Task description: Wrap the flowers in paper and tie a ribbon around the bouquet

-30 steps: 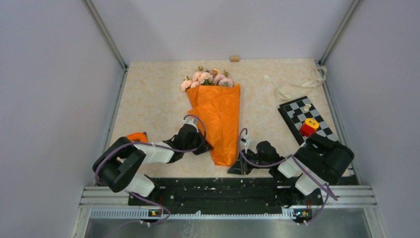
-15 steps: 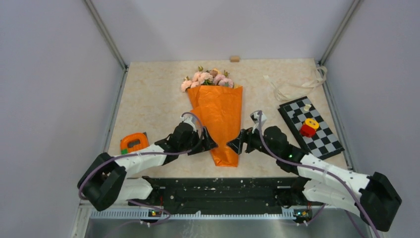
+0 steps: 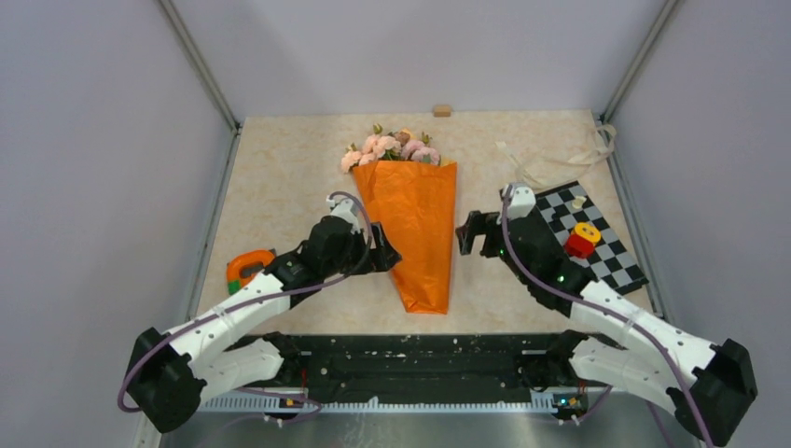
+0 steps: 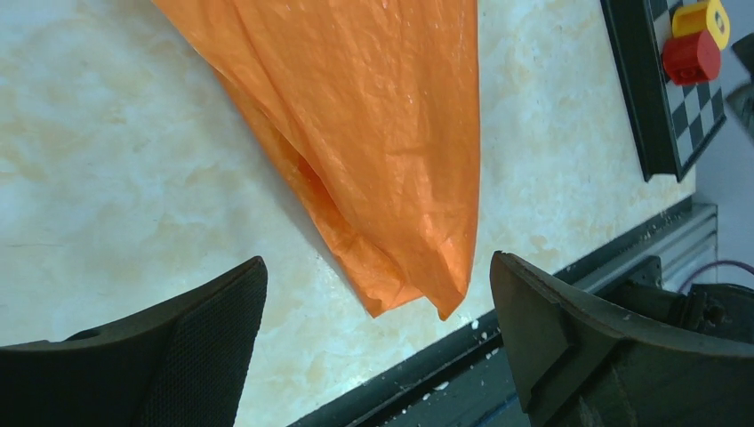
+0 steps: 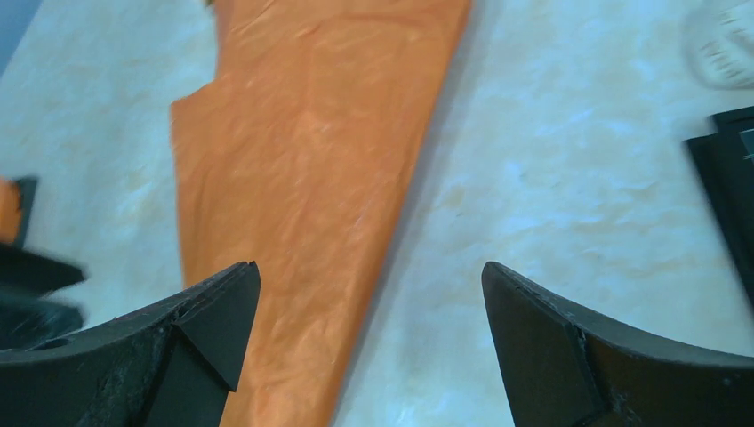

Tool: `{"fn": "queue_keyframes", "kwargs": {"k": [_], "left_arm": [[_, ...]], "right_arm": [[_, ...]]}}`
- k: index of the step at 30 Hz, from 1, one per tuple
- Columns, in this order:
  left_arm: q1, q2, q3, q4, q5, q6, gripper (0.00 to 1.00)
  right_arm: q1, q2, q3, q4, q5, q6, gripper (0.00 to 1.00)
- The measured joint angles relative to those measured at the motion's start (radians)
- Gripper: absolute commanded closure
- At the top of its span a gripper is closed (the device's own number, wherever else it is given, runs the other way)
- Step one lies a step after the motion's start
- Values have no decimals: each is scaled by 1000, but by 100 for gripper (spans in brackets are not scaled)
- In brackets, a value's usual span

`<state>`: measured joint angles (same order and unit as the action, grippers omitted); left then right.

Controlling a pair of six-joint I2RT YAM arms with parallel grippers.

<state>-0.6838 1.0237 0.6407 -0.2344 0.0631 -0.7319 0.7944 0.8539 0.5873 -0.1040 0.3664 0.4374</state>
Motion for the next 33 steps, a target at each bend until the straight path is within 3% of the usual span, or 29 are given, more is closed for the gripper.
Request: {"fn": "queue_keyframes", "kwargs": {"k": [5,10,14,18,23,27,33], "left_arm": [[0,-45,25,-45,-111,24,1],[17,-48,27,-66,-193,31,1],[66,-39,27,-76,-220,45,1],[127,-32,27,-83,-221,58,1],[182,-31,27,-89,-221,69,1],[196,-31,21,-89,-221,69,1],[211,-8,19,-91,-221,68,1]], "right_arm": [[-293,164,117,9,-85,-50,2],[-526,522,376,4,-109,-100,8],[-606,849,668,-21,-161,-141,9],[-664,1159,982,-68,-292,-310,8],[-704,1524,1491,-283,-423,-498,9],[-732,1664,1687,-403,-494,-576,9],[-773,1715,1718,-490,-549,-625,23]]}}
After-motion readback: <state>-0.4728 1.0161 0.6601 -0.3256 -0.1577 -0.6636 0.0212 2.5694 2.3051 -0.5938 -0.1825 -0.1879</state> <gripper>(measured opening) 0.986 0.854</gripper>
